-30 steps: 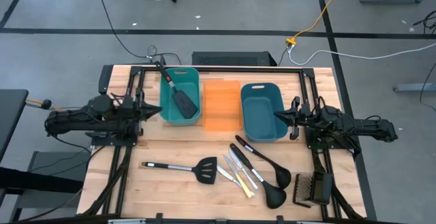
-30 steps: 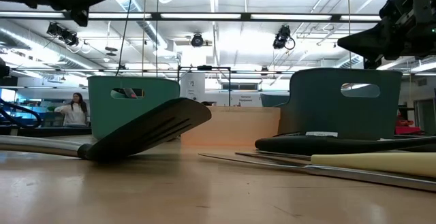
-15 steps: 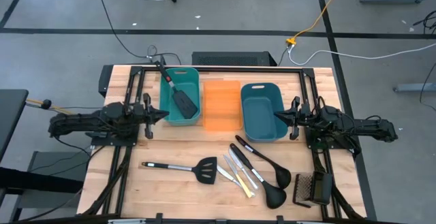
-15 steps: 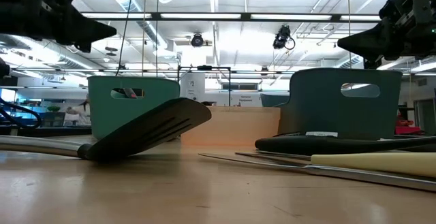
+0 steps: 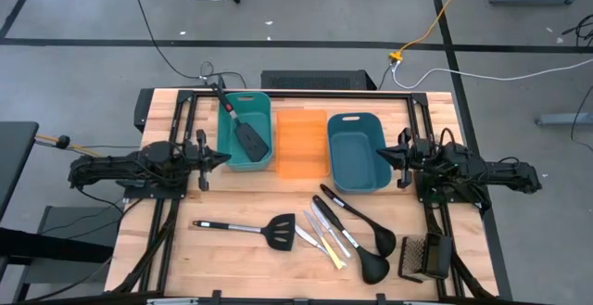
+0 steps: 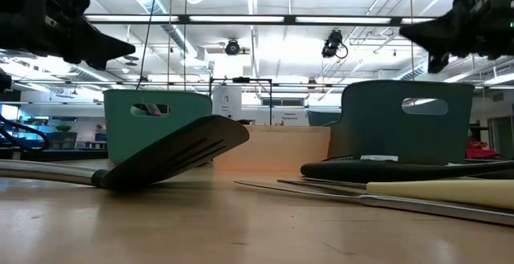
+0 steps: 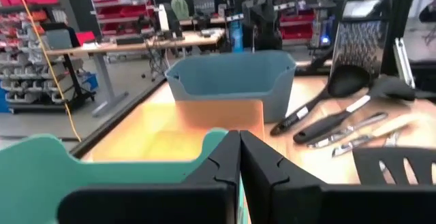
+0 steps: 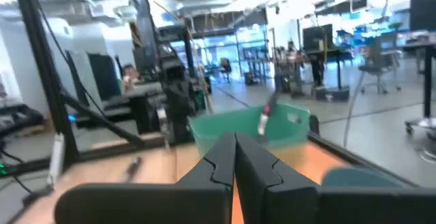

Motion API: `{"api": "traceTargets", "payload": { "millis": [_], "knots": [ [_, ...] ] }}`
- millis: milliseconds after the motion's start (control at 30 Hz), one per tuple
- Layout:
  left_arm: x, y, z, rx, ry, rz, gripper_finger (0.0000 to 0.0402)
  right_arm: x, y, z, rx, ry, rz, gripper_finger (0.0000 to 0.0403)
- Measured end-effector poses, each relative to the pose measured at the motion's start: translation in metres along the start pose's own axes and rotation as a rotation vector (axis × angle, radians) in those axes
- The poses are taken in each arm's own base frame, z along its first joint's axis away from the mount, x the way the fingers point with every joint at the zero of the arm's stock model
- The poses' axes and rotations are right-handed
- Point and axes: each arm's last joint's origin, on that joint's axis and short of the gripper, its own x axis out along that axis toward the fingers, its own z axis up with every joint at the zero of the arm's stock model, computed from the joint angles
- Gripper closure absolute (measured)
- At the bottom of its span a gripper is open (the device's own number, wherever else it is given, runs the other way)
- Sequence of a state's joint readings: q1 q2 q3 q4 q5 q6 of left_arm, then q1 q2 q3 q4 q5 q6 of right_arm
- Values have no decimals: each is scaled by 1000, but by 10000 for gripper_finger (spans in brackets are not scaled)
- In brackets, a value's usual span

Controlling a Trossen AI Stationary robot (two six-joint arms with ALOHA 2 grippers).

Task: Pick & Place Kitchen Items
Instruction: Put the yellow knife into the orange bin

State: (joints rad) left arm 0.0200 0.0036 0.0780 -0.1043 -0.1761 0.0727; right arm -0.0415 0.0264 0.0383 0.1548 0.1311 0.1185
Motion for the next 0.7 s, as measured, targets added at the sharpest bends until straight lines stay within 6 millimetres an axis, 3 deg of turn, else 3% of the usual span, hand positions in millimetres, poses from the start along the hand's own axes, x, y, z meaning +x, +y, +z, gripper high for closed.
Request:
{"api": "traceTargets", "payload": {
  "millis": [167,333,467,700],
  "knots": [
    [0,0,3,-18,-27,-11,385,10,8,24,32,43,46,382],
    [0,0,2,-66,-25,-12,391,42,28,57,39,228,94,374],
    [0,0,2,-78,-25,-12,393,79,58,75,43,486,134,383],
    [0,0,3,-74,-28,-11,389,132,128,76,70,916,53,382]
  ]
}}
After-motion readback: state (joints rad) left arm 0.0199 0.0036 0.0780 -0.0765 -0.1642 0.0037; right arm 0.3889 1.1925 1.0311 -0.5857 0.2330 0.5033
